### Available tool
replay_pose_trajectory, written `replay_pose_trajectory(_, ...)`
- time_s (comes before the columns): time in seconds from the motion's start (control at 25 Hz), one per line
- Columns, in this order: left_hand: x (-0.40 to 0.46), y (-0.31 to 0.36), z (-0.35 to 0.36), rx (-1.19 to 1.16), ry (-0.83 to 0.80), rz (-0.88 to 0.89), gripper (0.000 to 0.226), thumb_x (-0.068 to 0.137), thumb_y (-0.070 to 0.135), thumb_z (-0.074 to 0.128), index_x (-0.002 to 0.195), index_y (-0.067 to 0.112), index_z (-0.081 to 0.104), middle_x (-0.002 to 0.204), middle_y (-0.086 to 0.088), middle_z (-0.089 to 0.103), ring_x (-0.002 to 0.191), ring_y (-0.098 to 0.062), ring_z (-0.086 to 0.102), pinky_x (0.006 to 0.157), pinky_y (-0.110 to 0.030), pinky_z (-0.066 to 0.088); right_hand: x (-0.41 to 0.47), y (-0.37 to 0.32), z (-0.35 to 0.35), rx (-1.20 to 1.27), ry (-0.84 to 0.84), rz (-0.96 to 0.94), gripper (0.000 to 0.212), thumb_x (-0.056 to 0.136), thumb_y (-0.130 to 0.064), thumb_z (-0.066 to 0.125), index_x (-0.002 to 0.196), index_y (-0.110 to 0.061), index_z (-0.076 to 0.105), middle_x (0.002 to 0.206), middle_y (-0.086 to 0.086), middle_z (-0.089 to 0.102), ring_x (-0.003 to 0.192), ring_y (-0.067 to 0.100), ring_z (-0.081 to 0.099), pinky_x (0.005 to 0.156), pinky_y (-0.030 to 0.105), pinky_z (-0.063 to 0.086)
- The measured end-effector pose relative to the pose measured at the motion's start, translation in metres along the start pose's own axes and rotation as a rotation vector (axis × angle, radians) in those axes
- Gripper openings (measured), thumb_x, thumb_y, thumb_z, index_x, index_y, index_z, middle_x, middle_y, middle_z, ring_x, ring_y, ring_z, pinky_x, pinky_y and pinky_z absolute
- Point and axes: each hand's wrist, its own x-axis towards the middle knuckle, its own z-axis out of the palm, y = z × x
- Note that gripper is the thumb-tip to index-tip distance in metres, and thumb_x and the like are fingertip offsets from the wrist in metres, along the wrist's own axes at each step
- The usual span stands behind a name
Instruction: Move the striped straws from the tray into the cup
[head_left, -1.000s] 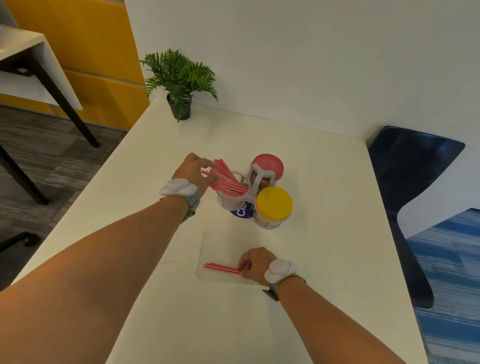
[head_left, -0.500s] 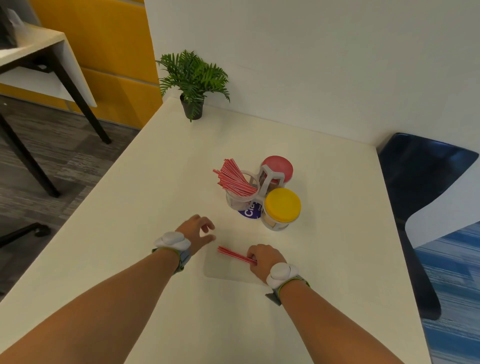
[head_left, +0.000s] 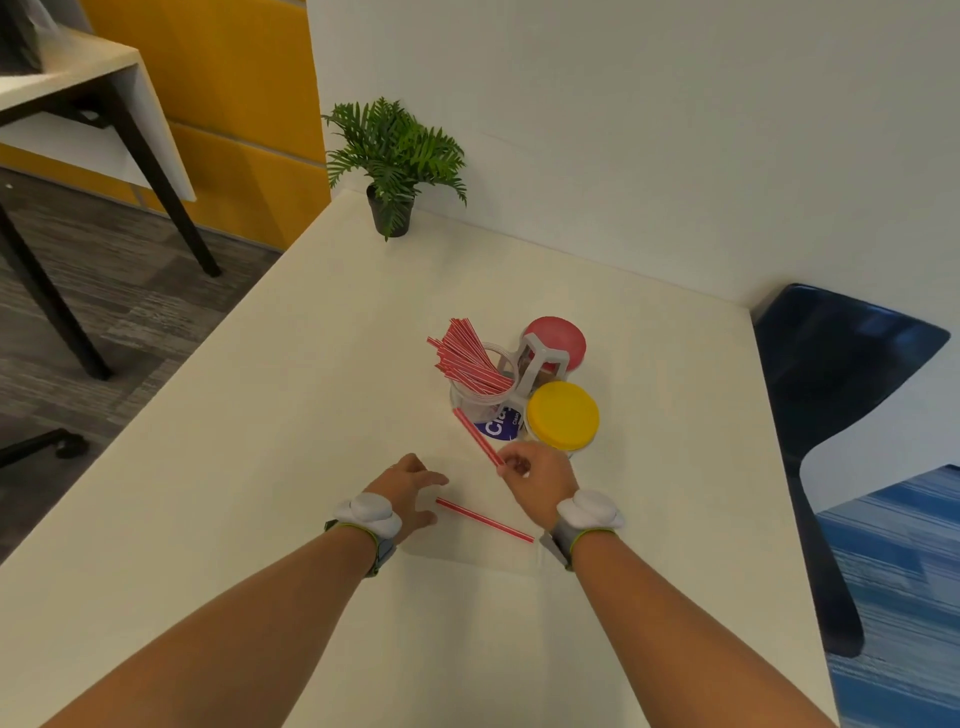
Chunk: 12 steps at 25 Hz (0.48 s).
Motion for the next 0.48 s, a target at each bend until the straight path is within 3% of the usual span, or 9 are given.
replay_pose_trajectory(0.12,0.004,0.009,0.001,0.139,-0.010,0.023,0.043,0.084,0.026,0.059,0.127,0.027,0.051,0.128,-0.005,0.045,0.119,-0.024,0.045,0.097,-0.033,0.041,0.019,-0.030,-0.015,0.097,0.132,-0.081,0.017,0.080,-0.006,0.062,0.097,-0.005,0.066,0.084,0.008,0.064,0.072,0.016,0.053,0.057,0.006,0.038)
replay_pose_trajectory(0.2,0.006,0.013,0.002,0.197,0.028,0.031,0.034,0.085,0.026,0.058,0.119,0.028,0.058,0.126,-0.002,0.048,0.118,-0.023,0.045,0.092,-0.033,0.044,0.036,-0.048,-0.026,0.165,0.177,-0.132,0.019,0.082,-0.005,0.060,0.100,-0.004,0.065,0.088,0.007,0.064,0.076,0.015,0.054,0.061,0.001,0.041)
replay_pose_trajectory(0.32,0.007,0.015,0.003,0.267,0.062,0.049,0.022,0.086,0.027,0.055,0.106,0.027,0.065,0.122,0.000,0.051,0.114,-0.022,0.046,0.082,-0.033,0.046,0.065,-0.068,-0.036,0.218,0.210,-0.197,0.018,0.083,-0.005,0.059,0.101,-0.004,0.063,0.089,0.010,0.063,0.079,0.017,0.054,0.073,0.019,0.046)
replay_pose_trajectory(0.48,0.011,0.010,0.002,0.297,-0.020,0.072,0.022,0.088,0.026,0.053,0.106,0.020,0.063,0.124,-0.003,0.048,0.114,-0.024,0.047,0.085,-0.037,0.048,0.093,-0.073,-0.029,0.128,0.223,-0.236,0.018,0.084,-0.005,0.058,0.102,-0.003,0.062,0.098,0.018,0.064,0.082,0.016,0.052,0.067,0.014,0.039)
